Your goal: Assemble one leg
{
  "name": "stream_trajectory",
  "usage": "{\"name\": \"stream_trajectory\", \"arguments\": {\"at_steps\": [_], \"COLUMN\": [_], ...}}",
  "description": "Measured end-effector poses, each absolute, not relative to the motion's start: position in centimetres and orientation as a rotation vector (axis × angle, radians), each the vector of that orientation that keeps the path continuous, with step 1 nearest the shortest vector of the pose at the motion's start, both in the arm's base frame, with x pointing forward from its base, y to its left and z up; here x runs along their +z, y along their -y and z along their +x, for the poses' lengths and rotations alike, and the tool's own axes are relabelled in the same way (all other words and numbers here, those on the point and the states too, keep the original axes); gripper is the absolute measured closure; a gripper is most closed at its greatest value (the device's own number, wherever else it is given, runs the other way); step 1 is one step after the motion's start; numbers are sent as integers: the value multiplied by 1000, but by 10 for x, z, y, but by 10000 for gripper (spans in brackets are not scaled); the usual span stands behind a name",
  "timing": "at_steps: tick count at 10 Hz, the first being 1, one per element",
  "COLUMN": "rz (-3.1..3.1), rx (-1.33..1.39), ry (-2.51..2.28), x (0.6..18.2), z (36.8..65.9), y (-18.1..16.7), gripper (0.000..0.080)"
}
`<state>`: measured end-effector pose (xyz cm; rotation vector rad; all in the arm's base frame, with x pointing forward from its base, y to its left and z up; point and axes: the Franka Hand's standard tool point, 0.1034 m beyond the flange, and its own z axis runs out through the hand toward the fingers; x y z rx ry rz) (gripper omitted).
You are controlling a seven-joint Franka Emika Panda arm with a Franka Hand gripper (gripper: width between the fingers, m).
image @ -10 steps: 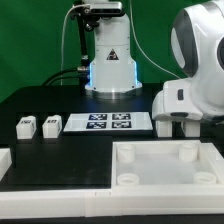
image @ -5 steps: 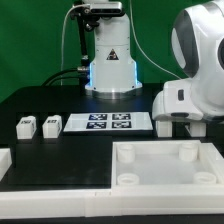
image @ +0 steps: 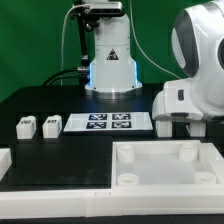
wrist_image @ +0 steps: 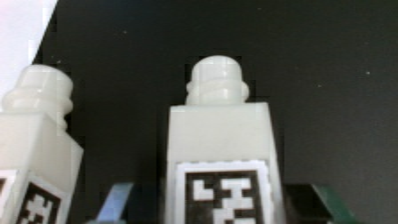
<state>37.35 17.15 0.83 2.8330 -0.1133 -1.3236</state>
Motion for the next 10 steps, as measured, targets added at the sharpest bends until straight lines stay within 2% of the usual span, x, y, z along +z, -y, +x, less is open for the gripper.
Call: {"name": "stream_trajectory", "arguments": {"at_steps": [2, 3, 6, 7, 9, 10], "rz": [2838, 2859, 2934, 3024, 3113, 3138], "rx": [-1318, -1271, -1185, -978, -654, -533], "ry": [68, 27, -57, -60, -34, -40], "x": [11, 22, 73, 88, 123, 129], "z": [377, 391, 428, 451, 460, 458], "y": [-167, -157, -141, -139, -137, -138], "gripper": [511, 511, 510, 509, 509, 509]}}
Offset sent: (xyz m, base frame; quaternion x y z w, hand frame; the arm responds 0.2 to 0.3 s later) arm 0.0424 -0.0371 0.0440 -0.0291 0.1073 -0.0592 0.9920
